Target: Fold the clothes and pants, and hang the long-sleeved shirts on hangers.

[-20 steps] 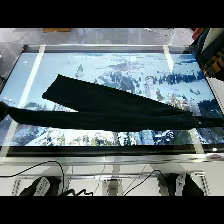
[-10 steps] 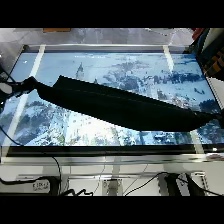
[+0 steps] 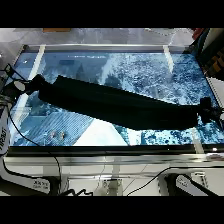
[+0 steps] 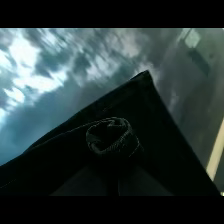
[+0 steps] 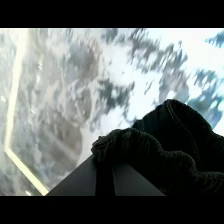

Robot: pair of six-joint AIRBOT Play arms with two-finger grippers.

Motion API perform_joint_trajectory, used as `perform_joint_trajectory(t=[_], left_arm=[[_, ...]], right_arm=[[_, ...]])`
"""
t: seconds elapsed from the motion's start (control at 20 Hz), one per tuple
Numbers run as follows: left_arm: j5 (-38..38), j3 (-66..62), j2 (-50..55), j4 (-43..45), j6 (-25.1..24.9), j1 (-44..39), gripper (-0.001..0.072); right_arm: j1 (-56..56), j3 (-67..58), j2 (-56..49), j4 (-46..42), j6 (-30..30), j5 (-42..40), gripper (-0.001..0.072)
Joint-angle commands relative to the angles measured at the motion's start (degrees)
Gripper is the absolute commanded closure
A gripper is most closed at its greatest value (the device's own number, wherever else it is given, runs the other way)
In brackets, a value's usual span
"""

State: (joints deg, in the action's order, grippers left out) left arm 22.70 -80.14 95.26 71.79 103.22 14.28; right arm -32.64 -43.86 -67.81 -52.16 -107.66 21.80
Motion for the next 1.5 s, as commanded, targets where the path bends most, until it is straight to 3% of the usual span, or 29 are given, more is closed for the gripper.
perform_joint_trajectory(t=[0.0, 0.35, 0.4, 0.45, 0.5, 0.7, 0.85, 1.0, 1.1, 1.15, 1.25, 1.35, 1.45], left_arm=[[-11.5, -0.2, 1.0, -3.4, 1.0, -1.8, 0.0685], [-22.7, -0.2, 6.8, -3.5, 1.0, -6.9, 0.0682], [-23.9, -0.2, 7.5, -3.5, 1.0, -7.1, 0.0623], [-24.7, -0.2, 8.0, -3.5, 1.0, -7.3, 0.0347], [-25.3, -0.3, 7.9, -3.6, 1.1, -7.4, 0.0], [-28.7, -0.3, 4.6, -3.2, 0.9, -6.4, 0.0], [-24.3, -0.3, 1.2, -1.1, 0.9, -3.7, 0.0001], [-3.4, -0.3, -1.3, 0.3, 0.9, 0.0, 0.0014], [12.8, -0.2, -1.2, 7.0, 1.0, 3.0, 0.0249], [17.9, 0.2, -1.1, 9.5, 1.0, 4.2, 0.0249], [23.5, 1.7, -1.1, 6.1, 1.0, 7.1, 0.0242], [24.0, 3.4, -1.0, -0.9, 1.0, 9.1, 0.0078], [24.0, 3.7, 0.2, -6.2, 0.9, 9.9, 0.0078]], right_arm=[[2.8, 0.0, -2.3, 0.1, -14.2, -12.4, 0.0668], [7.0, -0.2, -5.2, -0.2, -16.2, -24.9, 0.0666], [7.6, -0.2, -6.7, -0.2, -16.2, -26.5, 0.0525], [8.0, -0.2, -8.0, -0.2, -16.2, -26.9, 0.0178], [8.0, -0.2, -9.0, -0.7, -15.9, -26.8, 0.0017], [7.9, -0.2, -8.9, -5.5, -15.7, -27.2, 0.0045], [7.9, -0.2, -7.8, -10.6, -15.7, -26.7, 0.0046], [7.9, -0.2, -6.8, -13.0, -15.6, -23.4, 0.0046], [7.9, -0.2, -6.8, -13.2, -14.5, -21.3, 0.0046], [7.9, -0.2, -6.8, -13.2, -13.2, -20.3, 0.0046], [7.9, -0.2, -6.8, -13.2, -11.1, -19.1, 0.0046], [7.9, -0.2, -6.8, -13.2, -10.6, -18.2, 0.0046], [7.9, -0.2, -6.8, -13.2, -10.6, -18.1, 0.0046]])
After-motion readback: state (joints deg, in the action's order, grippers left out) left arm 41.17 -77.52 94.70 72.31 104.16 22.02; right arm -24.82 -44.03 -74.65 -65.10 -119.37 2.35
